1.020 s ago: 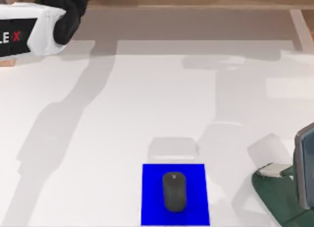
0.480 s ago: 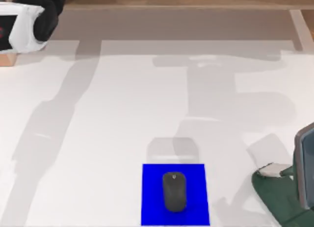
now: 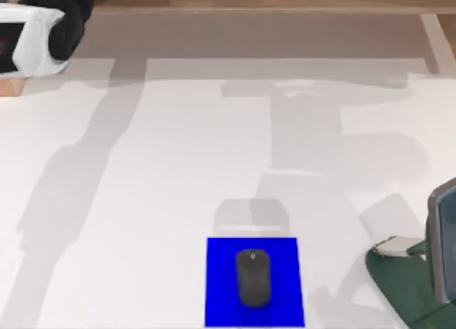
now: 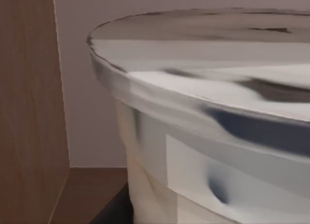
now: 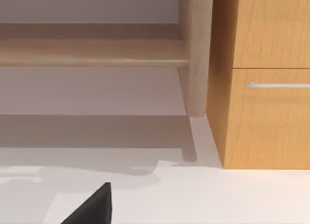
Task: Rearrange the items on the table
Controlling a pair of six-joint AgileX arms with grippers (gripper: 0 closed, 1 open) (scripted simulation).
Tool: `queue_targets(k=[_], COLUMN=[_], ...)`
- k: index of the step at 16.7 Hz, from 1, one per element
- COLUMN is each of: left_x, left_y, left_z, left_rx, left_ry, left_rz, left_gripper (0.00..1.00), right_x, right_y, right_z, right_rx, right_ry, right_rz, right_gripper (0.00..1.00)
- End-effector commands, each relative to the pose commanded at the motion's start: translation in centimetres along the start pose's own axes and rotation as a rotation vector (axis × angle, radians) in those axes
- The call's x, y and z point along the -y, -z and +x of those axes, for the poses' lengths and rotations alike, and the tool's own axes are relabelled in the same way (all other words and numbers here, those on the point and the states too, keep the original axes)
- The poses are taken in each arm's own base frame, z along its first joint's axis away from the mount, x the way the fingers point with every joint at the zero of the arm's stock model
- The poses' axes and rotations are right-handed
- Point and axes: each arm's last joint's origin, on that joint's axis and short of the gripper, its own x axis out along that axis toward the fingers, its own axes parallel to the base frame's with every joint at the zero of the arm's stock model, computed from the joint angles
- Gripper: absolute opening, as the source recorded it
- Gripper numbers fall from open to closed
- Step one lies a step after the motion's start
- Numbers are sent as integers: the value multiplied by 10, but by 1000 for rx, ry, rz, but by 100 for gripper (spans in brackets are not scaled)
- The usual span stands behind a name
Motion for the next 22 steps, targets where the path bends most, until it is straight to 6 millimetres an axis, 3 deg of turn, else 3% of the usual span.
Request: queue_targets(k=[3,16,22], left_x=[0,0,0], left_y=[0,0,0], left_z=[0,0,0], left_rx=[0,0,0], left_ry=[0,0,0], left_rz=[0,0,0], left_gripper=[0,98,100], right_x=[0,0,0], right_y=[0,0,0], right_z=[0,0,0], right_rx=[0,0,0], right_ry=[0,0,0], right_rz=[0,0,0], right_gripper=[100,100,100])
